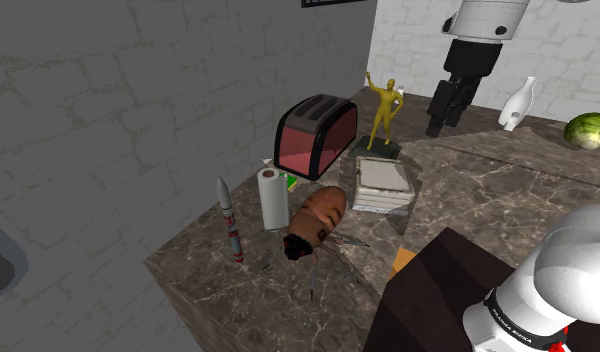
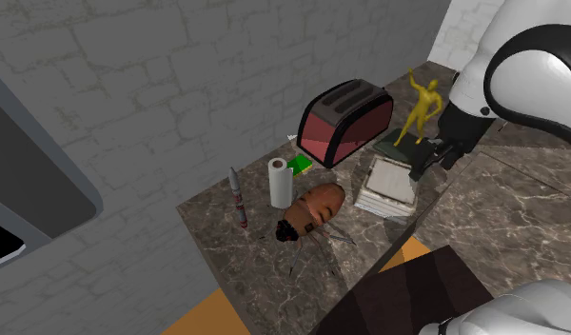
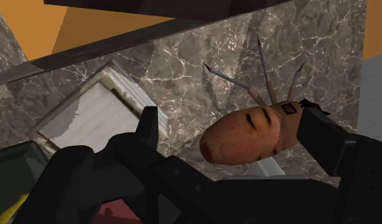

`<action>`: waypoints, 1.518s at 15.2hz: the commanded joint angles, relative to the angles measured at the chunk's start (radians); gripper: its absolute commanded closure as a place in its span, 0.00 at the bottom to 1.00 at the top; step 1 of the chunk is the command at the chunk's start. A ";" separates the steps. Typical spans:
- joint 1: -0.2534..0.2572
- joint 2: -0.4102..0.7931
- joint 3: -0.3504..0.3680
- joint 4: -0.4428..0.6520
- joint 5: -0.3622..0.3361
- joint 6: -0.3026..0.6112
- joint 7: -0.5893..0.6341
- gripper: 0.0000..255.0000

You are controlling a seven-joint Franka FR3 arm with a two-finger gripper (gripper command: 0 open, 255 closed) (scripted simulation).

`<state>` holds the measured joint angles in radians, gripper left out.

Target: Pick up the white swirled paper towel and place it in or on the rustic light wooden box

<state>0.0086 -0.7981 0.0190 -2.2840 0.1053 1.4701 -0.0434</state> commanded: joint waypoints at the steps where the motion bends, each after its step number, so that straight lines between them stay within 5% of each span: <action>1: 0.000 0.000 0.000 0.000 0.000 0.000 0.000 0.00; 13: 0.044 0.350 0.158 0.085 0.047 0.281 0.106 0.00; 23: 0.075 0.706 0.268 0.294 -0.017 0.432 0.221 0.00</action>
<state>0.0811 -0.1304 0.2801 -2.0171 0.0998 1.8912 0.1676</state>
